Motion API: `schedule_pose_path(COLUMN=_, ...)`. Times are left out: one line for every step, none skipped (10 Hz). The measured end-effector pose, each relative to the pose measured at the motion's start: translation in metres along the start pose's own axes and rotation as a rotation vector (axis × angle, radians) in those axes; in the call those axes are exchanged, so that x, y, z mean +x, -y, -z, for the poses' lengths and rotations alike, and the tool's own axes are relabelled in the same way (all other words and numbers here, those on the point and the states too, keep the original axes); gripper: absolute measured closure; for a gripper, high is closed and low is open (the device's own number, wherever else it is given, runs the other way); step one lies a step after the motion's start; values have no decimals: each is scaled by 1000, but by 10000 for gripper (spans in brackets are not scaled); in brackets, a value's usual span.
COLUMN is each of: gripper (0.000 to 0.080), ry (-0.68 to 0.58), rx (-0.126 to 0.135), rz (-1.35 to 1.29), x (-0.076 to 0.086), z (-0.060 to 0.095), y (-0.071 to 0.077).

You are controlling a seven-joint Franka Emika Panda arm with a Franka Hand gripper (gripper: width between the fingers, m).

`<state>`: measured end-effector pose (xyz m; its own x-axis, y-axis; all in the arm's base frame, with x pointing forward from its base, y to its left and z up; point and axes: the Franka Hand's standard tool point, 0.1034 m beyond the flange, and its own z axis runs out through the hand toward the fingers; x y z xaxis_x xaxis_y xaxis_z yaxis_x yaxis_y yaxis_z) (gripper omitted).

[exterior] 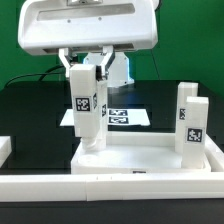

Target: Assemble desk

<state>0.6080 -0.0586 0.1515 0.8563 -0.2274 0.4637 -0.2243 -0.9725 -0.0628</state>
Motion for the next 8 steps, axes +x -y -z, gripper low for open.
schedule_pose_path(gripper=512, ry=9, rx=-2, rz=3, x=-5, z=-4, y=0)
schedule_pose_path(gripper=512, ry=18, rx=-7, rz=4, x=-11, z=-8, y=-1)
schedule_pose_path(gripper=512, ry=25, rx=-11, rz=5, x=-15, z=-11, y=-3)
schedule_pose_path(gripper=512, ry=27, rx=-16, rz=6, x=-18, z=-13, y=-4)
schedule_pose_path(gripper=512, ry=21, rx=-19, rz=7, x=-18, z=-13, y=-5)
schedule_pose_path(gripper=512, ry=19, rx=-20, rz=7, x=-17, z=-13, y=-5)
schedule_pose_path(gripper=512, ry=19, rx=-20, rz=6, x=-17, z=-13, y=-5)
schedule_pose_path(gripper=512, ry=19, rx=-20, rz=6, x=-17, z=-14, y=-5)
